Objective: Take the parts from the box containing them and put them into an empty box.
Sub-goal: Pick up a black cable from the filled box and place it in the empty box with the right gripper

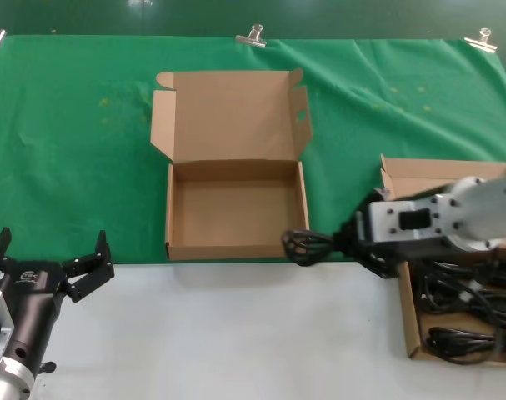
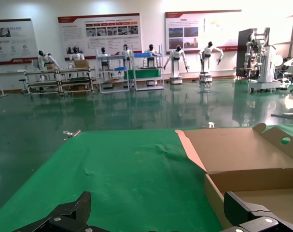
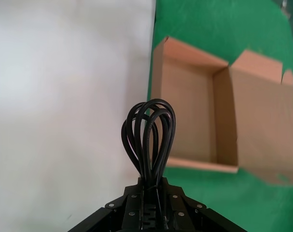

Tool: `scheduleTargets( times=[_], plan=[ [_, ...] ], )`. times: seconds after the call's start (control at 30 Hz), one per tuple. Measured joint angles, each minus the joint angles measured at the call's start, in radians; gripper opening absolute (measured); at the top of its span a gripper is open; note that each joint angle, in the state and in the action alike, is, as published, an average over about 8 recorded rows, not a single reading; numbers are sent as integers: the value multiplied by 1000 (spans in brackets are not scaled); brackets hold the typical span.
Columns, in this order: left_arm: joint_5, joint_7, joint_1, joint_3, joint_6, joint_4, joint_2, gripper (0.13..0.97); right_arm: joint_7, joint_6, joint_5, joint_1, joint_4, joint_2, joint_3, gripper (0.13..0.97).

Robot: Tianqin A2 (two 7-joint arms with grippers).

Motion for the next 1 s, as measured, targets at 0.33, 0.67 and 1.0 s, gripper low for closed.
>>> scheduleTargets(
  times=[0.33, 0.67, 1.0],
  plan=[
    [0, 0, 0, 0, 0, 0, 0, 966, -90, 118, -8, 59, -134, -133, -25, 212],
    [0, 0, 0, 0, 0, 0, 0, 966, -112, 181, -15, 83, -216, -203, -32, 212],
    [0, 0, 0, 0, 0, 0, 0, 966, -113, 183, -15, 84, -220, -205, -33, 212]
  ],
)
